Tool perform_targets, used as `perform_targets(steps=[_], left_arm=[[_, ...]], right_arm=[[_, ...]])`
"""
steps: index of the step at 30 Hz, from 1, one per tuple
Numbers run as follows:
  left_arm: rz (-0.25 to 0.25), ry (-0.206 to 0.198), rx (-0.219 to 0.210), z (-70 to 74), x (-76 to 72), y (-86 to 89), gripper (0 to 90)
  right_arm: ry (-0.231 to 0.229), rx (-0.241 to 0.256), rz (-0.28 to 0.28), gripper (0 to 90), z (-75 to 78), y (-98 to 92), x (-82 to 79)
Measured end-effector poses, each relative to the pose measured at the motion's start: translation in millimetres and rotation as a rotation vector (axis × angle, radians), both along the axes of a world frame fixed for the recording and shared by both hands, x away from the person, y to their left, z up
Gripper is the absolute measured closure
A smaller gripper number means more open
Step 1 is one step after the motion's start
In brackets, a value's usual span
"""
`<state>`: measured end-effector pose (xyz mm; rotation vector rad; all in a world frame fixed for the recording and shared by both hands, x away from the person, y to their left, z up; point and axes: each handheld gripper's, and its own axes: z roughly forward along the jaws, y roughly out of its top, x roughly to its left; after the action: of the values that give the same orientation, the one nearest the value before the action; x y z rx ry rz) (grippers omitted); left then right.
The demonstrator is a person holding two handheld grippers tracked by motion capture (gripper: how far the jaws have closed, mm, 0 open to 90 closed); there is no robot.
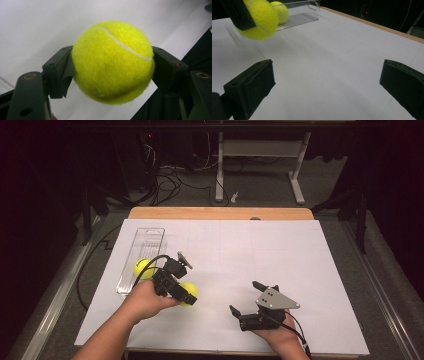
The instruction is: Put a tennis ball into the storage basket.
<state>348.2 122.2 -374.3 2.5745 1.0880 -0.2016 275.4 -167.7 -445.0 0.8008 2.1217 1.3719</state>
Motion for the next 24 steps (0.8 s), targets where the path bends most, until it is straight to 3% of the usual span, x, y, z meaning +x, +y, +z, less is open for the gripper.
perform_targets(steps=[8, 24], left_arm=[[0.018, 0.007, 0.004, -3.8, -0.3, 11.5, 26.5], [0.040, 0.007, 0.017, -9.7, -3.0, 24.3, 26.5]], right_arm=[[-0.006, -0.005, -0.055, 0.1, -1.6, -26.1, -0.6], [-0.014, 0.039, -0.159, 0.1, -7.7, -70.8, -7.8]])
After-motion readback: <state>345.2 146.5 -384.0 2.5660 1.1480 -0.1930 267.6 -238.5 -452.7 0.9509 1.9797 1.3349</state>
